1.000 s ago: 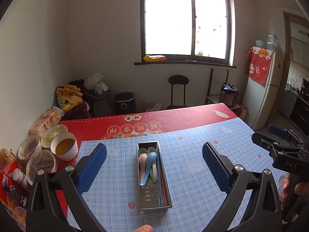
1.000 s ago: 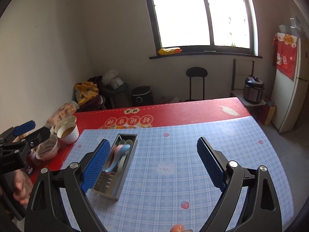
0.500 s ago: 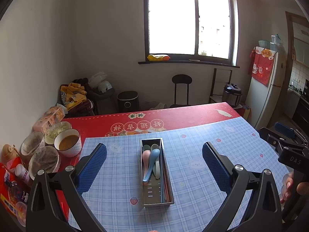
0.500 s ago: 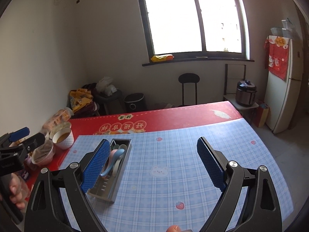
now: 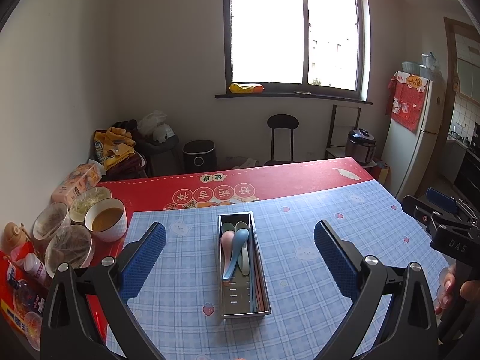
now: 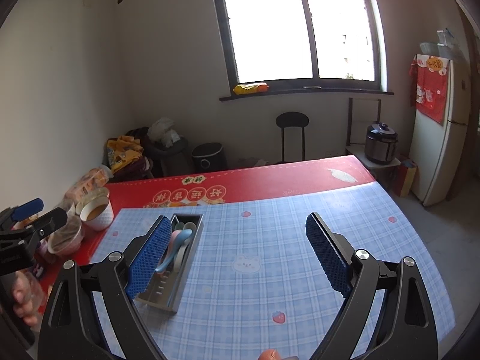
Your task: Organize utensils
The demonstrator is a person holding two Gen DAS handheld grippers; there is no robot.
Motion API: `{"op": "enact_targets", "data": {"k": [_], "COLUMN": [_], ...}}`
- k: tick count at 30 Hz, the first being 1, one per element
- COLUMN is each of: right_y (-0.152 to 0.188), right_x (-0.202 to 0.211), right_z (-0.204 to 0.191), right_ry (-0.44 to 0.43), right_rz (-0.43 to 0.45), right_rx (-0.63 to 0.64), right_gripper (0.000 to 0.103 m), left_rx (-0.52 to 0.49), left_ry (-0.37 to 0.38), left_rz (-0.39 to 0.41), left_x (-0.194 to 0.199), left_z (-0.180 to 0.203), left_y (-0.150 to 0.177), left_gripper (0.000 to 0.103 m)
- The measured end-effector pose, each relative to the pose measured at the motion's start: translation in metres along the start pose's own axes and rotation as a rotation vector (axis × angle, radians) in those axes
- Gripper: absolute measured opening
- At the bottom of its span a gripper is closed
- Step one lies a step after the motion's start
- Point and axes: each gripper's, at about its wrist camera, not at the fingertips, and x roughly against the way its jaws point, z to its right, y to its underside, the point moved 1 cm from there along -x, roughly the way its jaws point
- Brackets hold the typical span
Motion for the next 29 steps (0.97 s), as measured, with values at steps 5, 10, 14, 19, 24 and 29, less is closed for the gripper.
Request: {"op": "enact_targets", "data": {"k": [5, 10, 14, 19, 24, 29], "right_y": [0.000, 0.000, 0.000, 0.001, 0.002, 0.001], "right_x": [-0.003, -0.006, -0.008, -0.011, -0.012, -0.014], "right_z": [0.002, 0.003, 0.004, 0.006, 0.006, 0.007], "right_ry": [0.003, 0.005, 0.009, 0.014, 0.015, 0.018], "right_rz": [-0.005, -0.013, -0.019, -0.029, -0.035, -0.044], "right_rx": [-0.004, -0.007, -0.011, -0.019, -0.020, -0.025], "right_gripper": [0.088, 0.088, 0.088, 0.088, 0.088, 0.088], "left_rx": [0.004, 0.006, 0.006, 0.005, 0.006, 0.008], "left_ry": [0.005, 0.010, 0.016, 0.019, 0.023, 0.018], "left_rz": [-0.005, -0.014, -0.017, -0.017, -0.017, -0.020], "left_x": [-0.003, -0.005, -0.007, -0.009, -0.010, -0.010], "left_z": [-0.001, 0.000, 0.000, 0.000, 0.001, 0.001], "left_y": [0.000, 0.000, -0.001, 0.000, 0.000, 0.001], "left_gripper": [0.097, 0.097, 0.097, 0.097, 0.097, 0.097]}}
